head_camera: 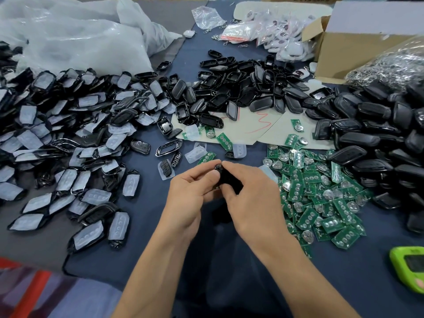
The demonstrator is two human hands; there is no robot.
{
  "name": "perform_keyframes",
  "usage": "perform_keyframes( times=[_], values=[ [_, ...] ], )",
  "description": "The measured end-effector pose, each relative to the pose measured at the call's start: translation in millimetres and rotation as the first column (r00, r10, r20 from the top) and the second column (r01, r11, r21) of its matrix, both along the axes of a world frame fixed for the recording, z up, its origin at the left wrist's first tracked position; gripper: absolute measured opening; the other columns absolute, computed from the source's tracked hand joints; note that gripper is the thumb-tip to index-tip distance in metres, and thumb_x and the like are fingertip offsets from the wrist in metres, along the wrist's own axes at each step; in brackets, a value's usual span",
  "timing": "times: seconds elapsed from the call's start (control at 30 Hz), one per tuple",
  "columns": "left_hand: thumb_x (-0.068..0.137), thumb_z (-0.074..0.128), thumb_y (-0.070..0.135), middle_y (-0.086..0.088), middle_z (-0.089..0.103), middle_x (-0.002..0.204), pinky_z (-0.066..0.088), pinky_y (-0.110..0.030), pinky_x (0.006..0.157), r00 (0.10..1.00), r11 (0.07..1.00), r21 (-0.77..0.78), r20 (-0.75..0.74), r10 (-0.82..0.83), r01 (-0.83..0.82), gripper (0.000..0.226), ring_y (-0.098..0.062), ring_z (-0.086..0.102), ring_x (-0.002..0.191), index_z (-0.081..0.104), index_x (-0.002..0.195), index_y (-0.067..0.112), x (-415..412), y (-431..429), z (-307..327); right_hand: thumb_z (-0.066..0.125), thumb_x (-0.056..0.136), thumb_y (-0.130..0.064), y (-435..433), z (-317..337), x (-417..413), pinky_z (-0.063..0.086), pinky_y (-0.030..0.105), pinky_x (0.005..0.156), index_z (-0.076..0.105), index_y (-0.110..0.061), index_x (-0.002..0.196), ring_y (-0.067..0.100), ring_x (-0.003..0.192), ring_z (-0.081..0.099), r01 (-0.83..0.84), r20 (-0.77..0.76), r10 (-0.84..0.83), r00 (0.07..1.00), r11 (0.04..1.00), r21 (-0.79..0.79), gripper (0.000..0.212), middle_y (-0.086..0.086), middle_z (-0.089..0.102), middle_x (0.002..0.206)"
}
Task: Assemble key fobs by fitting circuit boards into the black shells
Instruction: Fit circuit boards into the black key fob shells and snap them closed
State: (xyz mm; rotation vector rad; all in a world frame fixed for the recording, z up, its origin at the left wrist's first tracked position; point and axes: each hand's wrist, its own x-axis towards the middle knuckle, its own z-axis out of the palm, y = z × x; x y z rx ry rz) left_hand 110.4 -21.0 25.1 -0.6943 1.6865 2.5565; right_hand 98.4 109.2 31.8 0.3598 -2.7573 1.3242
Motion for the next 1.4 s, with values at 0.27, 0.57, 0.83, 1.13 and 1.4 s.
perform_keyframes(
  times=[0.27,0.57,0.83,1.13,1.4],
  values=[
    [0.100,0.058,-0.004,-0.012,0.080,0.096,0.062,-0.028,0.066,0.997,0.993,0.086,0.024,0.077,-0.079,0.024,-0.022,0.079,0.087,0.076,0.106,0.009,-3.1,3.2,3.9,0.082,0.077,-0.016,2.1,7.2,-4.4,0.050,0.018,0.099,0.075,-0.033,0.120,0.003,0.099,0.070,0.100,0.106,-0.087,0.991,0.986,-0.133,0.047,-0.014,0.077,0.110],
    [0.100,0.060,0.000,-0.012,0.080,0.103,0.062,-0.028,0.075,0.997,0.997,0.053,-0.042,0.065,-0.062,0.023,-0.024,0.078,0.096,0.076,0.112,0.012,-2.6,5.5,4.7,0.084,0.072,-0.012,18.5,12.1,-10.9,0.050,0.005,0.086,0.079,-0.036,0.112,-0.014,0.090,0.068,0.080,0.158,-0.048,0.986,0.977,-0.198,0.047,-0.030,0.074,0.092],
    [0.078,0.064,-0.006,-0.009,0.077,0.118,0.058,-0.036,0.097,0.961,0.981,-0.038,-0.196,-0.196,0.192,0.055,-0.022,0.072,0.110,0.075,0.121,0.027,-0.9,-7.2,2.4,0.082,0.072,-0.006,19.7,20.5,-7.6,0.045,-0.002,0.076,0.073,-0.054,0.092,-0.016,0.082,0.068,0.041,0.099,-0.014,0.995,0.959,-0.281,0.053,-0.045,0.066,0.081],
    [0.074,0.073,-0.004,-0.009,0.078,0.112,0.058,-0.031,0.090,0.957,0.977,-0.088,-0.205,-0.207,0.192,0.050,-0.020,0.072,0.104,0.079,0.114,0.027,-1.8,-13.6,3.5,0.080,0.079,-0.002,21.0,4.4,-13.3,0.059,0.024,0.090,0.079,-0.026,0.113,0.003,0.097,0.075,0.050,0.251,0.078,0.965,0.883,-0.466,0.041,-0.016,0.079,0.100],
    [0.077,0.078,0.007,-0.006,0.077,0.107,0.054,-0.024,0.087,0.965,0.978,-0.105,-0.176,-0.196,0.179,0.044,-0.016,0.068,0.100,0.078,0.117,0.025,-1.6,-19.4,6.1,0.067,0.086,-0.007,29.5,7.5,-18.3,0.064,0.036,0.077,0.070,-0.003,0.111,0.027,0.096,0.077,0.355,0.541,0.427,0.724,0.442,-0.824,0.025,0.015,0.078,0.111]
  ],
)
